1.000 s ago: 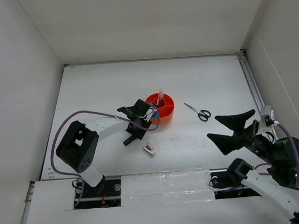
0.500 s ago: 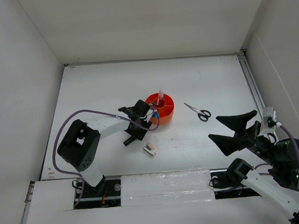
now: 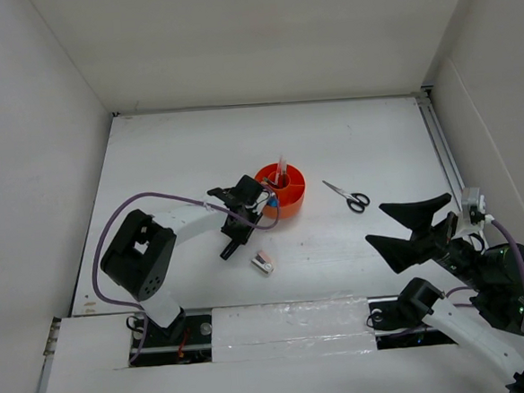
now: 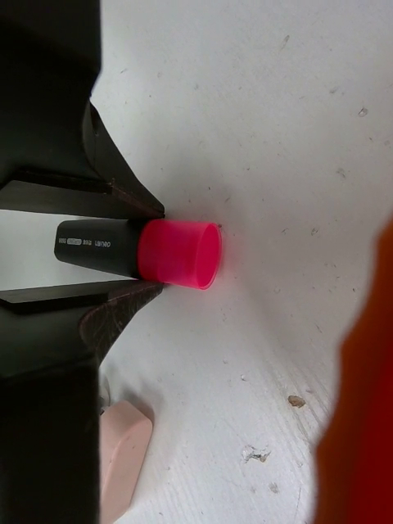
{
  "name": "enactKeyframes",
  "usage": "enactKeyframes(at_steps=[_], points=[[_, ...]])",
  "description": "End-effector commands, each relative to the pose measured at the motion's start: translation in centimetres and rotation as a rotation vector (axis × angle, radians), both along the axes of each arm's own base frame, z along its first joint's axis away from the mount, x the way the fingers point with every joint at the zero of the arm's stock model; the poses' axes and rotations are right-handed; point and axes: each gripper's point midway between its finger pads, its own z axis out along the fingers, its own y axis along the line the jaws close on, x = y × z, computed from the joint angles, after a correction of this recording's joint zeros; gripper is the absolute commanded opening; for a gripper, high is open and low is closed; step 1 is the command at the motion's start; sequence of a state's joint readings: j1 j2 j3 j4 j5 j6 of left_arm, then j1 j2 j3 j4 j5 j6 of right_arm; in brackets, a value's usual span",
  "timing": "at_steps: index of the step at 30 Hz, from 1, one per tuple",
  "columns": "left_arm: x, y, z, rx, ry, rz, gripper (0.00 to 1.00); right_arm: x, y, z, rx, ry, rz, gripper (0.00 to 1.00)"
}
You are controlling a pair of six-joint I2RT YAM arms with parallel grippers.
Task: Sort the stationery into containers
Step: Pick up the pen from the center of the board.
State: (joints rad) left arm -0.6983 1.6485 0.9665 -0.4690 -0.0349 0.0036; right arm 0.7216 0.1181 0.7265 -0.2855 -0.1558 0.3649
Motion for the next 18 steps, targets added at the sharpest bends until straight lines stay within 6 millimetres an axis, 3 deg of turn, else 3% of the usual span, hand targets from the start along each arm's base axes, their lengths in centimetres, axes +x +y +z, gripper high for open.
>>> enactKeyframes(at_steps=[1, 5, 18], points=[[0.1, 0.1, 0.8, 0.002, -0.006, 0.004, 0.16, -0.8, -0.8, 1.9, 0.035, -0.048, -0.004, 0.99], [0.1, 0.3, 1.1, 0.004, -0.013, 0.015, 0.01, -0.8, -0.8, 1.9, 0.035, -0.048, -0.004, 0.99], [1.2, -0.2, 5.8, -0.064, -0.117, 0.033, 0.0, -0.4, -0.7, 1.7, 0.025, -0.046, -0.016, 0.99]])
